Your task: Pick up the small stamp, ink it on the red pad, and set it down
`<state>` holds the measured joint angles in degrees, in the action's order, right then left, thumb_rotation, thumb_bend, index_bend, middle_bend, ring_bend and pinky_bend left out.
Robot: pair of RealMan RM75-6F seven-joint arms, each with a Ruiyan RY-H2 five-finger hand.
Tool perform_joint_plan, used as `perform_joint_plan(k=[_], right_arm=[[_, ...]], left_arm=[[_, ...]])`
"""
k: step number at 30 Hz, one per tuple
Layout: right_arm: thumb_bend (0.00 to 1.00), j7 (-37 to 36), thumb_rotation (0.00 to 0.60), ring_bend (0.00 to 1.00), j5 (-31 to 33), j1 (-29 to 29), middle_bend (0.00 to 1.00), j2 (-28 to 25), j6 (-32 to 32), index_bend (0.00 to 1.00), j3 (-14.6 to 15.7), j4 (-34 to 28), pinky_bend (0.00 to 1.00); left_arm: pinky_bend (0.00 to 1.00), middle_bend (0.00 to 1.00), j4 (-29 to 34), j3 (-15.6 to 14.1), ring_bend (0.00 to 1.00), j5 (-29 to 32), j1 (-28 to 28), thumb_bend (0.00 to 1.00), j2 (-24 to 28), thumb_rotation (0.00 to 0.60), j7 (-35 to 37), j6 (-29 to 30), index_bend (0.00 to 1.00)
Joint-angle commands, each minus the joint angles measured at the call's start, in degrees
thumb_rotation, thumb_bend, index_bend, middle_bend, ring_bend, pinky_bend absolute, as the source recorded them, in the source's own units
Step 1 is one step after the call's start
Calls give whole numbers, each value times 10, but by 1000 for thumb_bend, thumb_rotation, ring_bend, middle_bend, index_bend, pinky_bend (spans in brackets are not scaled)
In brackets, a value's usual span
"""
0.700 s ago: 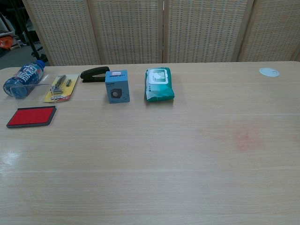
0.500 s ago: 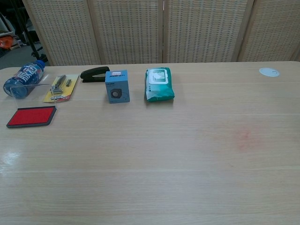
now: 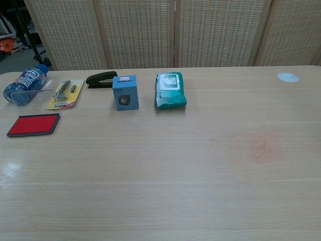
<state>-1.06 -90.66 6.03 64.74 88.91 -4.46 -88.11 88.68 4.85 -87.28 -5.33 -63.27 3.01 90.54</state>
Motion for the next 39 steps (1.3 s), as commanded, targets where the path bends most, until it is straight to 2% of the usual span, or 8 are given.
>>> perform_joint_plan(k=[1,4,7,17,23,30,35,39], right_arm=[[0,0,600,0,0,0,0,0,1,0,0,0,0],[0,0,600,0,0,-1,0,0,1,0,0,0,0],[0,-1,600,0,0,-1,0,-1,3,0,0,-1,0],[0,-6,600,0,2,-1,0,-2,2,0,-2,0,0],[0,-10,600,0,3,-3,0,-5,6,0,-3,-4,0],[0,-16,600,0,6,-3,0,-9,4,0,-4,-5,0],[0,-19,600,0,6,-4,0,-11,6,0,-5,-8,0],[0,-17,600,0,5,-4,0,-11,6,0,-4,-8,0]], left_arm=[[986,239,-14,6,908,-5,2,0,-15,600,10,14,0],[1000,466,-4,-1,987,3,3,0,-10,600,17,-4,0],[1000,605,3,-5,1000,10,1,0,-6,600,4,-19,0],[1000,671,15,-7,1000,19,0,5,-1,600,-7,-32,0],[1000,924,7,-12,1000,31,-2,83,-5,600,-20,-51,0],[1000,967,11,-16,1000,37,-3,150,-5,600,-19,-63,0],[1000,975,-1,-26,1000,38,-3,153,-5,600,10,-84,1],[1000,977,-23,-30,1000,46,-7,165,-9,600,34,-107,98]])
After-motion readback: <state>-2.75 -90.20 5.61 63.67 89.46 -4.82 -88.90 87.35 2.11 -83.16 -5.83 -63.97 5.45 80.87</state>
